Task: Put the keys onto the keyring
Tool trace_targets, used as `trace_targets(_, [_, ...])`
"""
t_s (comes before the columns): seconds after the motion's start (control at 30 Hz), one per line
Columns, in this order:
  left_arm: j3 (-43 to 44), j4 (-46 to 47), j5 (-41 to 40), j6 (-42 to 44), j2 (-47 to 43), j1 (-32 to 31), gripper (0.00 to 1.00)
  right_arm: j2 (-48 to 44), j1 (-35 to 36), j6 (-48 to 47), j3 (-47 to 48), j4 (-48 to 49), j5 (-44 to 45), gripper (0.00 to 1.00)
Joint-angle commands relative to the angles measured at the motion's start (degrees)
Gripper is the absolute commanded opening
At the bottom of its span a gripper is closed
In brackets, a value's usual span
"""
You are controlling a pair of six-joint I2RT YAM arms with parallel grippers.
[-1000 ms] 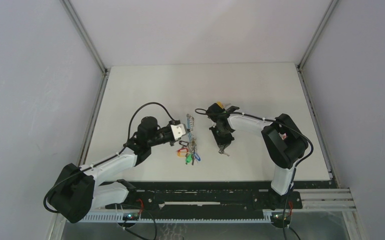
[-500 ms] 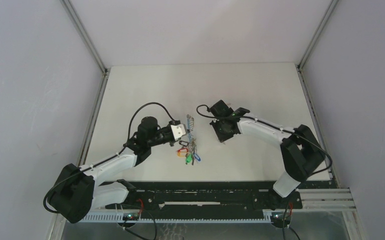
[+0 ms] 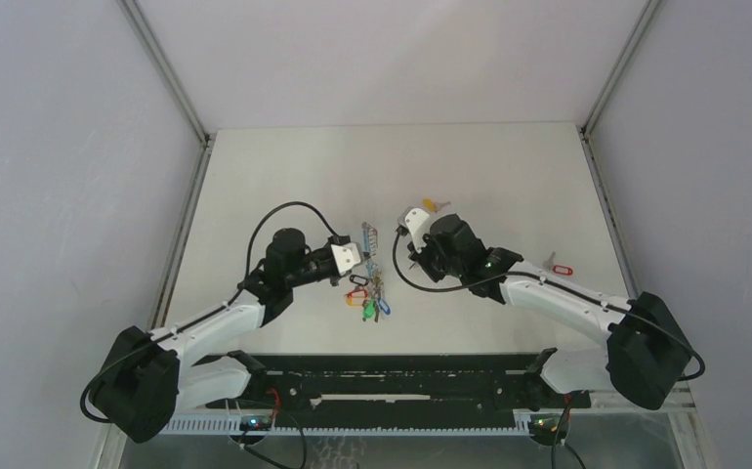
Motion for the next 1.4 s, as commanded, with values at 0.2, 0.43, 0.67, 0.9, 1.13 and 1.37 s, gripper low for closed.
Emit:
trace_targets(0.2, [0.2,2.1,2.7,0.8,-2.6,-0.3,0.00,-3.8,-3.1,-11.8,-4.1,20.1,-20.7,0.00])
trace_targets(0.43, [0.7,0.6,4.7,1.9,-2.2,-0.3,0.00,-0.4,-5.0,-19.3,-4.4,24.4,-28.8,0.00])
trace_targets(0.67, [1.3,-0.7,6.6,3.3,-1.1,-0.3,0.00,0.6,-4.8,-26.7,-4.2,25.2,-35.2,0.00])
trace_targets(0.9, [2.4,-1.4,7.1,4.0,1.1,-0.3,0.00,-0.2,-3.9,-32.3,-2.9,20.6,-39.0,0.00])
trace_targets(1.13, [2.8,-1.4,7.7,4.1,1.7,-0.3,0.00,-0.1,-2.1,-34.8,-2.8,19.7,-38.5,0.00])
trace_targets(1.37, [2.1,-1.6,7.4,5.4,0.1,-0.8,0.00,0.6,-0.8,-36.0,-2.3,19.2,-35.1,0.00])
